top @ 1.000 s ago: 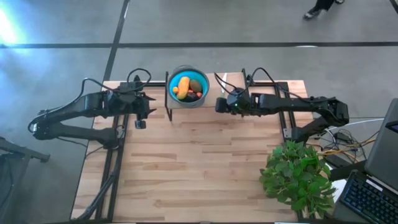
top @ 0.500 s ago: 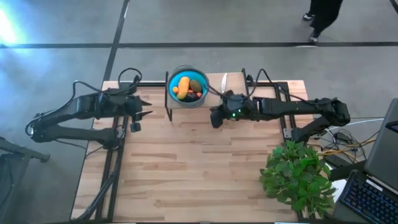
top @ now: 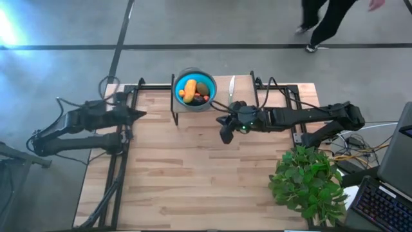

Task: Pick & Place Fruit
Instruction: Return to Home Position

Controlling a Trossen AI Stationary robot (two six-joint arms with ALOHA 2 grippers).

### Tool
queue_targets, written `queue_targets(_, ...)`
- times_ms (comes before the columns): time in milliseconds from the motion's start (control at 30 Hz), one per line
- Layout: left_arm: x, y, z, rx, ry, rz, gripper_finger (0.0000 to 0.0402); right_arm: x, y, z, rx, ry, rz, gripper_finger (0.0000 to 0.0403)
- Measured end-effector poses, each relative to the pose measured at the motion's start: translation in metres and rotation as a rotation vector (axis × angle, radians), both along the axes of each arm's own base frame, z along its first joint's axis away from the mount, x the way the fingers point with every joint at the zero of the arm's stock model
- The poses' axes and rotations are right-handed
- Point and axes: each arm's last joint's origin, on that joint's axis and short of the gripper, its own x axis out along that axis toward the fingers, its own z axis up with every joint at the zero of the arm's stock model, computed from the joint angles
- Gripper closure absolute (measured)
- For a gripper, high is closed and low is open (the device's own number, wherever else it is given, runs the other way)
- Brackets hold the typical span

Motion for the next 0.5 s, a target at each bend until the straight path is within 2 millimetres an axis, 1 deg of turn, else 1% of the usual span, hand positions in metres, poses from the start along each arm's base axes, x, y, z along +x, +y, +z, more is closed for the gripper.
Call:
queue_targets(100,-0.007,-0.001,-0.008,-0.016,-0.046,0.014,0.0391,-0.007,-0.001,0.003,-0.023,-0.003,0.012,0.0394)
queue_targets(200,-0.011,-0.002,-0.019,-0.045,-0.062,0.024,0.0391,-0.019,-0.001,0.008,-0.030,-0.027,0.021,0.0394)
queue_targets(333,-0.018,-0.004,-0.023,-0.063,-0.155,0.032,0.0397,-0.041,-0.001,0.015,-0.057,-0.070,0.034,0.0394)
queue_targets(400,-0.020,-0.004,-0.028,-0.079,-0.172,0.038,0.0396,-0.052,-0.002,0.016,-0.075,-0.100,0.042,0.0394)
queue_targets(500,-0.022,-0.005,-0.028,-0.091,-0.230,0.040,0.0394,-0.070,-0.002,0.017,-0.093,-0.181,0.048,0.0394)
